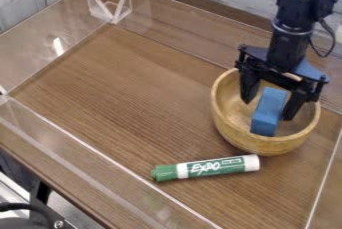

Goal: Remove the blue block from inside the brown bowl and put it on the table

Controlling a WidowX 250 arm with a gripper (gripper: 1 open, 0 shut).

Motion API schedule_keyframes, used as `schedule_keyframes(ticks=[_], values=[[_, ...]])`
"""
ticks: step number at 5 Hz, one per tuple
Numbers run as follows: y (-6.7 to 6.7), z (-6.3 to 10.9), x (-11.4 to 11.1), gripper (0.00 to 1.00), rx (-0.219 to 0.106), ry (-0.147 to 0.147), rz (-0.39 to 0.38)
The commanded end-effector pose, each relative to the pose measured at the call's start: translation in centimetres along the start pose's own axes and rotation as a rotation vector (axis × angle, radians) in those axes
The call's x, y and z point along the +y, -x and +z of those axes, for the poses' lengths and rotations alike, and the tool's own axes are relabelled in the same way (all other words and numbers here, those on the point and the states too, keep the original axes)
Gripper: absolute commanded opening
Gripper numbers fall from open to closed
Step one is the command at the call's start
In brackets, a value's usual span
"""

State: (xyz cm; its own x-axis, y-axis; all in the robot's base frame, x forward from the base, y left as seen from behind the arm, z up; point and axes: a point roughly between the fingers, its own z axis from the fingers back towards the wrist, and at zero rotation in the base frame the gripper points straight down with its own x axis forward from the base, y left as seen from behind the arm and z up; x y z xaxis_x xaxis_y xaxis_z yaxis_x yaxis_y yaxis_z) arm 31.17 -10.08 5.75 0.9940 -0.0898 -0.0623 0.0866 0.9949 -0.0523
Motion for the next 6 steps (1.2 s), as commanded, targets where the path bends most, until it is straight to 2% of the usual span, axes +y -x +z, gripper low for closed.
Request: schedule_keyframes(ticks=[1,2,6], values=[[-0.5,0.8,-0.5,1.00,-0.046,0.003,-0.020],[-0.7,0.5,-0.5,0.00,-0.051,0.002,-0.024],[-1.6,1.6,0.1,0.00,-0.046,-0.015,-0.021]])
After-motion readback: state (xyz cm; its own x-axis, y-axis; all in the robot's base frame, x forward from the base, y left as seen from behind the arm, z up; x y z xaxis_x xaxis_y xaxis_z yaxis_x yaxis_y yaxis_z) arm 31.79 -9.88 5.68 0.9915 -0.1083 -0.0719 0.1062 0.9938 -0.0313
